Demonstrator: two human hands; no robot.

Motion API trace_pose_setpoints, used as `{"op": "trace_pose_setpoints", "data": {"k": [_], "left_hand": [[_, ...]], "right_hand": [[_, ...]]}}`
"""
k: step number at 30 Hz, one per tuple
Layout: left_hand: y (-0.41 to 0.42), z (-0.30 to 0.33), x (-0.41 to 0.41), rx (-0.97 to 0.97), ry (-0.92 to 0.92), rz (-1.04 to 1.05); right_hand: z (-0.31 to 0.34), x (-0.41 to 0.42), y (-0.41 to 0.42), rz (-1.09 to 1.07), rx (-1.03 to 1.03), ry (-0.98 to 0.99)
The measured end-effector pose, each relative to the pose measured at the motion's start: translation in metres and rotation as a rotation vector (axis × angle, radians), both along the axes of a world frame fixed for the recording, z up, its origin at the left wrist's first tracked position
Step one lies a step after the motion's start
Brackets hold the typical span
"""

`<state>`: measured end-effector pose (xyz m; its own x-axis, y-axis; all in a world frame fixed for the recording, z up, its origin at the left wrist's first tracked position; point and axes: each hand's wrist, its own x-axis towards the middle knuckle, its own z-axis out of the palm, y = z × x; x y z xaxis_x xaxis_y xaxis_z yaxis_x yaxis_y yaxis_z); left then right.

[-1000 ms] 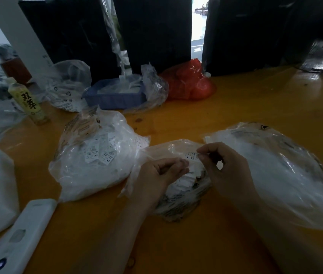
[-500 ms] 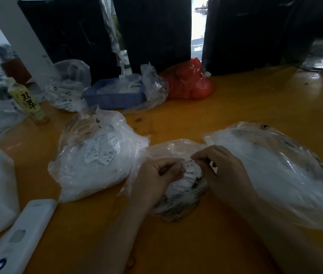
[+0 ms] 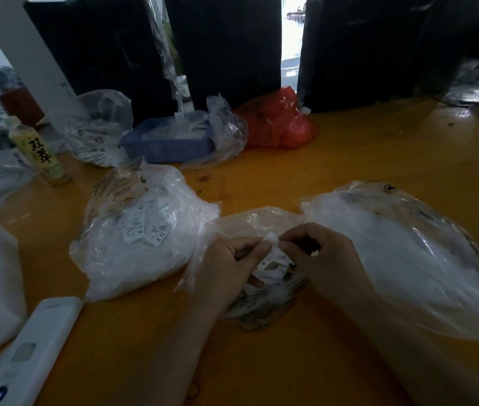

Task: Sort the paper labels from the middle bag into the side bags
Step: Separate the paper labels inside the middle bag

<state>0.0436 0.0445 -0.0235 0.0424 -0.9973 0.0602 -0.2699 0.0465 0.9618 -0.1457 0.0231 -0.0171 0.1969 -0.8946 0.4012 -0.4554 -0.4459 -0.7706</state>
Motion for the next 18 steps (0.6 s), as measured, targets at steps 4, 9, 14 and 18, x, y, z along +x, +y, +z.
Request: {"op": "trace_pose_setpoints", "data": {"k": [4, 9, 14, 18], "left_hand": [[0.002, 0.001, 0.000, -0.009, 0.009, -0.002], [0.000, 0.005, -0.001, -0.012, 0.048, 0.012], [0.002, 0.011, 0.004, -0.303, -0.166, 0.215], [-0.004, 0.028, 0.040, -0.760, -0.558, 0.637]], "right_hand": [[0.002, 0.004, 0.003, 0.119, -0.020, 0.043], [0.001, 0.001, 0.001, 0.036, -0.020, 0.035], [0.010, -0.008, 0.002, -0.053, -0.041, -0.001], [0.018, -0.036, -0.009, -0.209, -0.057, 0.362]]}}
